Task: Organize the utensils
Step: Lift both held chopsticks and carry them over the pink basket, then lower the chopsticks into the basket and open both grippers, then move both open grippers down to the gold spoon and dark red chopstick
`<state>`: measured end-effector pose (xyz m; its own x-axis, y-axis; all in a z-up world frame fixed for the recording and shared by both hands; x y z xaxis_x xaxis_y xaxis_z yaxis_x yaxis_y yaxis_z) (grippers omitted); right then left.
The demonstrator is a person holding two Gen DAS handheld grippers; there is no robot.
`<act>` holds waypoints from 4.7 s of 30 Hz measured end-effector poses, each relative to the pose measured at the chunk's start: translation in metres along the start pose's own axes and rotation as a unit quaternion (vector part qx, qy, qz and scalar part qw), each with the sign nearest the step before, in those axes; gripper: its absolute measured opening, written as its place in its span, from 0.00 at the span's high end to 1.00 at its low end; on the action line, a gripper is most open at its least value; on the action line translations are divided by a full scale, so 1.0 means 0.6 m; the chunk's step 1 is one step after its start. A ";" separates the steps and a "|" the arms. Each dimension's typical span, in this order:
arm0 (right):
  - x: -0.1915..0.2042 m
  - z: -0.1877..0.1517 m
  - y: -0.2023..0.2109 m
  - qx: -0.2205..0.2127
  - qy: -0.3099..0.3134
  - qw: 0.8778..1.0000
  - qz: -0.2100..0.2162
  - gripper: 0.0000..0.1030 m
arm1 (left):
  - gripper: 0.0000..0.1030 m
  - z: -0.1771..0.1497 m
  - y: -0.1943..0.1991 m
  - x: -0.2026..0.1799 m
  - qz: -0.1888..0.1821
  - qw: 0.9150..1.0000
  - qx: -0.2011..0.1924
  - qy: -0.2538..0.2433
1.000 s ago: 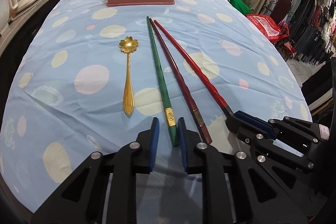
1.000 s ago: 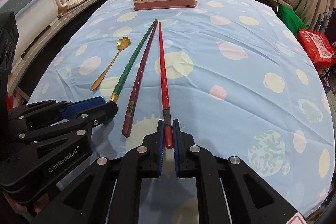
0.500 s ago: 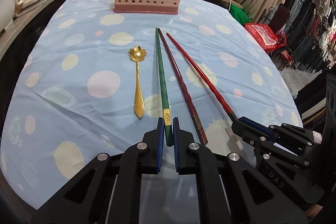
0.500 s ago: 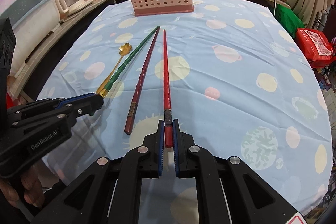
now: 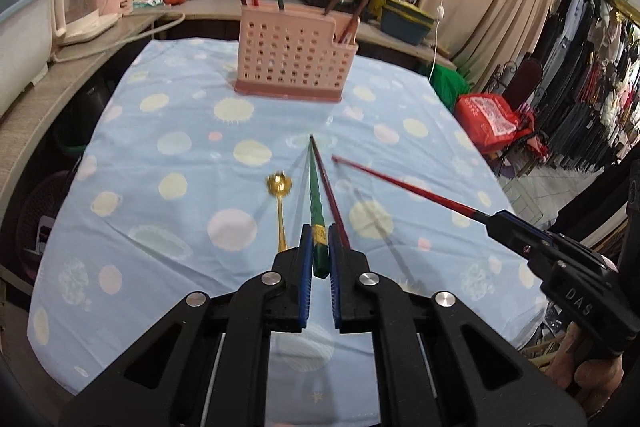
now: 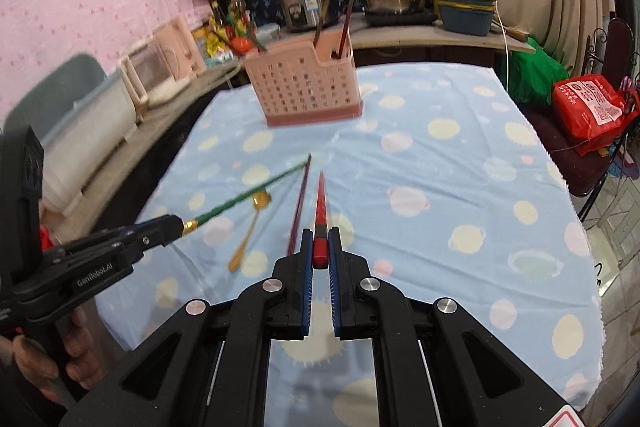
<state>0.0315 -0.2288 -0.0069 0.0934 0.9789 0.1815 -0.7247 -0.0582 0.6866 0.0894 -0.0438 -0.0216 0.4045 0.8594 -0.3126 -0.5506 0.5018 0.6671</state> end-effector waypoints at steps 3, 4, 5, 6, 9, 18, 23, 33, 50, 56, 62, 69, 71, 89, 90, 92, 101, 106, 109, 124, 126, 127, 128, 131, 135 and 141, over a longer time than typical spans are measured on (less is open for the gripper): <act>0.000 0.036 0.024 -0.028 -0.001 1.000 0.003 0.93 | 0.97 0.034 0.024 -0.005 -0.002 1.000 -0.025 -0.006; 0.001 0.047 0.031 -0.037 0.001 0.999 0.003 0.93 | 0.97 0.047 0.032 -0.008 -0.003 0.999 -0.032 -0.010; 0.002 0.060 0.038 -0.046 0.003 0.999 0.003 0.93 | 0.97 0.055 0.036 -0.010 -0.002 0.999 -0.037 -0.013; 0.004 0.072 0.044 -0.055 0.004 0.998 0.003 0.93 | 0.97 0.068 0.043 -0.014 -0.001 0.999 -0.046 -0.018; 0.002 0.098 0.054 -0.074 0.003 0.997 0.001 0.93 | 0.97 0.091 0.051 -0.016 0.000 0.998 -0.058 -0.020; -0.013 0.057 0.035 -0.044 -0.010 0.999 -0.002 0.92 | 0.70 -0.017 -0.036 0.016 0.005 0.999 0.037 -0.011; -0.007 0.024 0.021 -0.016 -0.009 1.000 0.000 0.92 | 0.70 -0.088 -0.102 0.041 0.020 0.995 0.097 0.000; 0.003 0.017 0.020 -0.012 -0.006 1.000 0.002 0.92 | 0.93 -0.116 -0.129 0.048 0.025 0.993 0.116 -0.002; 0.004 0.110 0.074 -0.083 -0.001 0.996 0.013 0.92 | 0.93 0.063 0.030 0.002 0.001 0.999 -0.021 -0.026; 0.015 0.181 0.086 -0.120 0.012 0.993 0.015 0.93 | 0.93 0.171 0.074 -0.033 -0.005 0.995 -0.081 -0.058; 0.024 0.258 0.081 -0.146 0.018 0.989 0.029 0.93 | 0.93 0.276 0.105 -0.064 -0.011 0.987 -0.135 -0.087; 0.047 0.365 0.057 -0.180 0.025 0.983 0.043 0.93 | 0.93 0.398 0.119 -0.075 0.000 0.976 -0.193 -0.098; 0.052 0.397 0.047 -0.186 0.023 0.981 0.047 0.93 | 0.93 0.429 0.117 -0.071 0.002 0.973 -0.208 -0.095; 0.075 0.573 -0.122 -0.186 -0.014 0.981 0.057 0.93 | 0.93 0.583 -0.009 -0.015 0.021 0.970 -0.229 -0.074; 0.077 0.573 -0.133 -0.181 -0.014 0.982 0.057 0.93 | 0.93 0.584 -0.020 -0.009 0.021 0.972 -0.225 -0.072; 0.079 0.569 -0.154 -0.172 -0.014 0.983 0.058 0.93 | 0.93 0.586 -0.038 0.001 0.023 0.974 -0.217 -0.068; 0.074 0.525 -0.235 -0.123 -0.010 0.991 0.051 0.93 | 0.93 0.564 -0.116 0.043 0.032 0.982 -0.180 -0.052; 0.055 0.513 -0.231 -0.131 -0.030 0.990 0.040 0.58 | 0.49 0.549 -0.108 0.066 0.043 0.980 -0.193 -0.022; 0.043 0.505 -0.219 -0.133 -0.033 0.990 0.037 0.58 | 0.49 0.541 -0.098 0.076 0.049 0.980 -0.193 -0.017; 0.038 0.381 -0.145 -0.109 -0.007 0.994 0.021 0.58 | 0.49 0.412 -0.038 0.078 0.059 0.985 -0.164 -0.015; 0.041 0.354 -0.139 -0.098 -0.003 0.995 0.019 0.58 | 0.49 0.386 -0.036 0.081 0.060 0.986 -0.154 -0.012; 0.041 0.344 -0.136 -0.094 -0.003 0.995 0.020 0.58 | 0.49 0.371 -0.037 0.083 0.058 0.987 -0.147 -0.008; 0.041 0.328 -0.133 -0.087 -0.002 0.996 0.021 0.58 | 0.49 0.359 -0.038 0.084 0.058 0.988 -0.142 -0.005; 0.040 0.284 -0.128 -0.068 -0.004 0.997 0.020 0.58 | 0.49 0.317 -0.040 0.089 0.061 0.991 -0.123 0.002; 0.039 0.226 -0.124 -0.044 -0.002 0.999 0.015 0.58 | 0.49 0.259 -0.044 0.092 0.064 0.993 -0.098 0.011; 0.041 0.130 -0.120 -0.003 0.011 1.000 0.003 0.58 | 0.49 0.166 -0.058 0.100 0.066 0.996 -0.053 0.028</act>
<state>0.1390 -0.2159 0.0028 0.0739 0.9827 0.1696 -0.7297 -0.0626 0.6809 0.2054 -0.0196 0.0034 0.2845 0.9210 -0.2662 -0.6717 0.3896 0.6301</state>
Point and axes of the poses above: each gripper's, at about its wrist camera, not at the fingertips, and y roughly against the way its jaws point, x to its left, z to its top, the point moved 4 cm from there along -y, roughly the way its jaws point, and after that the axes turned 5 degrees about -z, right-handed, at the moved point
